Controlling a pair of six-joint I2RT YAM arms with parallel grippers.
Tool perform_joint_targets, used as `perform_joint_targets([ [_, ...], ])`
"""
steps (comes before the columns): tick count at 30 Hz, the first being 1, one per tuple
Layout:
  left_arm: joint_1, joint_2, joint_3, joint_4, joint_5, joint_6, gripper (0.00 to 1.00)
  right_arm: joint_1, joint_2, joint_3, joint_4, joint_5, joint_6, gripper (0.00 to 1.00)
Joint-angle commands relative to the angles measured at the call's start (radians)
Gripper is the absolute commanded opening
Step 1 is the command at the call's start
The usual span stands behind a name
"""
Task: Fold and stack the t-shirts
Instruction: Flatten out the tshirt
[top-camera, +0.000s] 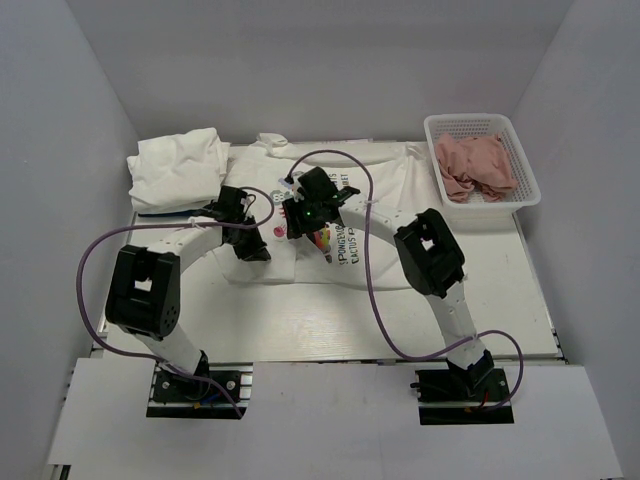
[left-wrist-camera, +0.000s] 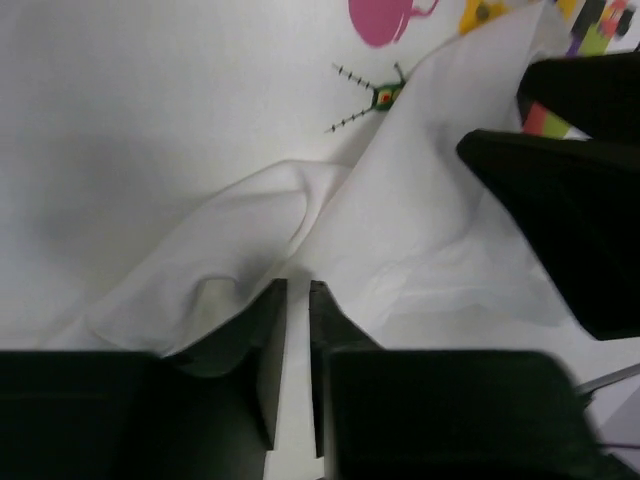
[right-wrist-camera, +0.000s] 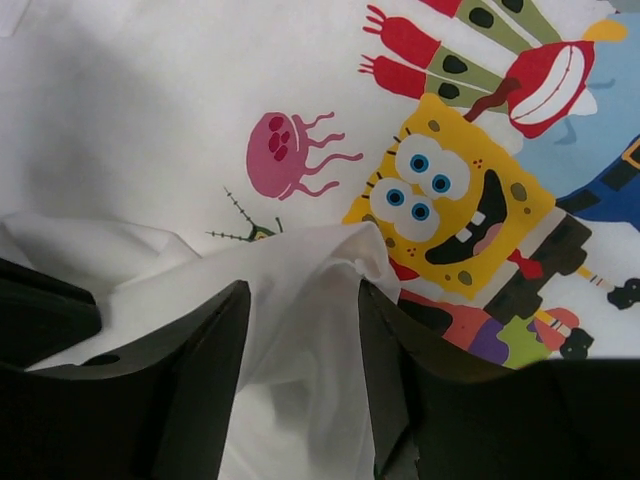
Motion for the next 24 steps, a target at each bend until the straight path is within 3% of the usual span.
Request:
perform_joint_targets([
  [1,-0.005,-0.009,0.042,-0.005,-0.033,0.02,0.18,-0.001,0.036,0.056,0.005,-0.014,0.009,0.53],
  [3,-0.005,0.0,0.042,-0.005,-0.033,0.02,0.0,0.0,0.041,0.062,0.0,-0.013,0.012,0.49],
  [8,-0.005,0.0,0.02,0.017,-0.023,0.031,0.0,0.002,0.067,0.091,0.0,-0.031,0.021,0.39],
  [9,-0.005,-0.014,0.02,0.017,-0.023,0.031,0.0,0.002,0.067,0.094,0.011,-0.045,0.024,0.23],
  [11,-0.005,-0.029,0.011,0.017,-0.023,0.042,0.0,0.0,0.064,0.099,0.014,-0.071,0.04,0.04],
  [12,-0.005,-0.043,0.011,0.017,-0.023,0.042,0.0,0.002,0.058,0.097,0.016,-0.088,0.05,0.0],
  [15,-0.005,-0.063,0.011,0.008,-0.033,0.042,0.0,0.003,0.012,0.062,-0.003,-0.128,0.07,0.0],
  [20,-0.005,-0.177,0.042,-0.084,-0.033,0.06,0.0,0.009,-0.206,-0.071,-0.156,-0.223,0.135,0.0],
  [24,-0.005,-0.331,0.031,-0.156,-0.045,0.069,0.0,0.009,-0.41,-0.358,-0.308,-0.304,0.181,0.0],
])
